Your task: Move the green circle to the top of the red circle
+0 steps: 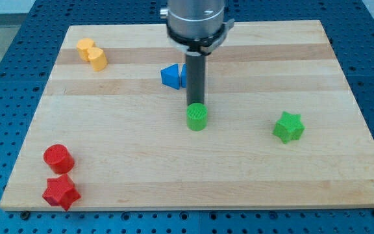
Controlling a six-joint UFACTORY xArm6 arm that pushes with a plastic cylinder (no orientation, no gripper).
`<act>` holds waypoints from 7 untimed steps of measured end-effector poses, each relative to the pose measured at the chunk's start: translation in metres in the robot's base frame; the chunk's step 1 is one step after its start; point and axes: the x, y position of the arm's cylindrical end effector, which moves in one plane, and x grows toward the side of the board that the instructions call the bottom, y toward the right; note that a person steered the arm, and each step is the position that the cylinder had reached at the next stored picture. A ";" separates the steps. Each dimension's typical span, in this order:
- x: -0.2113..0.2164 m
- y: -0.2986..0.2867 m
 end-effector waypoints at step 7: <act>0.027 0.021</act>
